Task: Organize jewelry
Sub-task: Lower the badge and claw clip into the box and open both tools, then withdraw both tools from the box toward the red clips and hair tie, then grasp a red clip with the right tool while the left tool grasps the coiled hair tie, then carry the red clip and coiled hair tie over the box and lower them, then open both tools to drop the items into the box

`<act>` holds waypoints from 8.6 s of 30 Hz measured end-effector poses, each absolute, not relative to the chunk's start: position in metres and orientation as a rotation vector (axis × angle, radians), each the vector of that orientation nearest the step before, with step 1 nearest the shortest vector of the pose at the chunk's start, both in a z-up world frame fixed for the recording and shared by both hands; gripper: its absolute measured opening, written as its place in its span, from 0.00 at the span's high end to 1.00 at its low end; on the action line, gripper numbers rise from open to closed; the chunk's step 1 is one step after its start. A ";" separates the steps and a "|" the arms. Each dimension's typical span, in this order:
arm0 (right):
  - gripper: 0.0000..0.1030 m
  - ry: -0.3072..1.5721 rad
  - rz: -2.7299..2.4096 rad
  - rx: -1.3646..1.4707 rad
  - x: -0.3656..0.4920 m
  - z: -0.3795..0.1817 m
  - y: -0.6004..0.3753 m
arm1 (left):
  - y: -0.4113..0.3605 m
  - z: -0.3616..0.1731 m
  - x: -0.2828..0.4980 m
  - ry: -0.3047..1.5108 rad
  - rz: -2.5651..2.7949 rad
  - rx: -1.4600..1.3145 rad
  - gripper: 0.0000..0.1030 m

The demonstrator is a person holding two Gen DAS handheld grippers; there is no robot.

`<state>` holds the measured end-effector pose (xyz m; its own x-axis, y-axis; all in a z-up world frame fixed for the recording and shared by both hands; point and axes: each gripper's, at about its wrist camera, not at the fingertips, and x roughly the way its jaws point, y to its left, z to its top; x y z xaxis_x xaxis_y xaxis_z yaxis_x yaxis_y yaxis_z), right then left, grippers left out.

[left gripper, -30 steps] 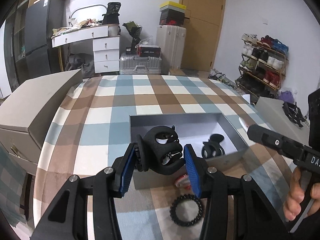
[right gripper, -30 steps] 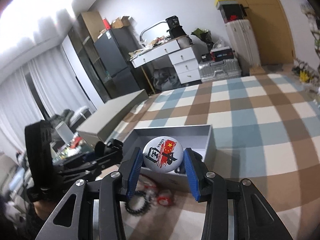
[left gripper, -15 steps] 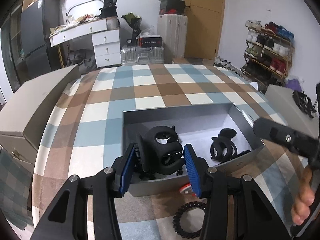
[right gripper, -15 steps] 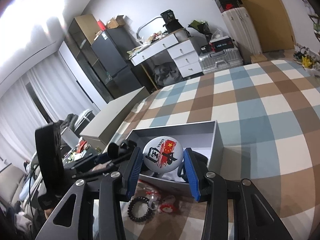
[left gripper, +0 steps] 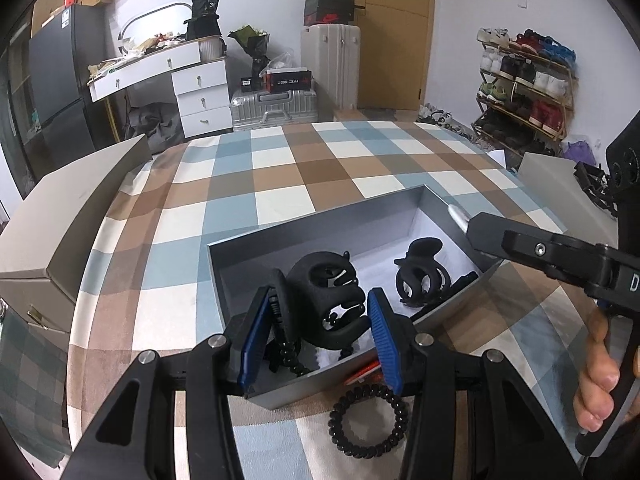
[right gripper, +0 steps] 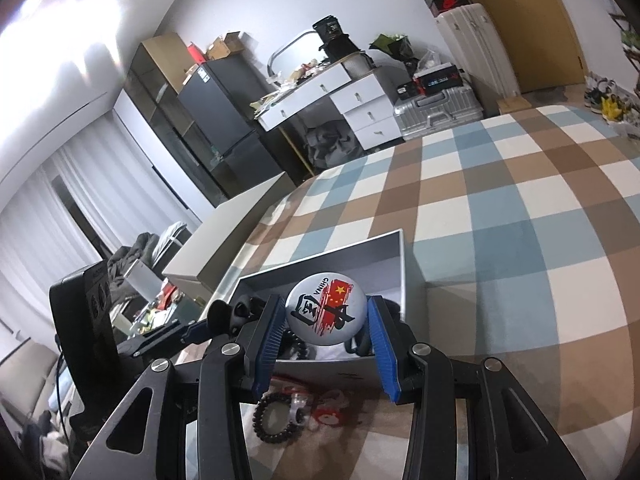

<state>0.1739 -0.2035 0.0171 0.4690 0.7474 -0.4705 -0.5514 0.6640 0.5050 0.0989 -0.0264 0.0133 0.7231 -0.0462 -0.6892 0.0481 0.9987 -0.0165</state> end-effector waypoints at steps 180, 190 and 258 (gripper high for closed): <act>0.81 0.734 0.769 -0.012 0.123 0.050 -0.183 | -0.027 -0.003 0.043 0.822 -0.108 -0.012 0.96; 0.81 0.722 0.767 0.091 0.136 0.046 -0.193 | -0.014 0.031 0.043 0.656 -0.079 -0.085 0.96; 0.57 0.809 0.830 0.236 0.168 0.030 -0.187 | -0.013 0.030 0.091 0.671 -0.003 -0.066 0.59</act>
<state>0.1680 -0.1870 0.0301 0.4029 0.7345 -0.5460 -0.5651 0.6690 0.4829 0.0907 -0.0132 0.0302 0.7832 -0.0240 -0.6213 -0.0189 0.9979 -0.0624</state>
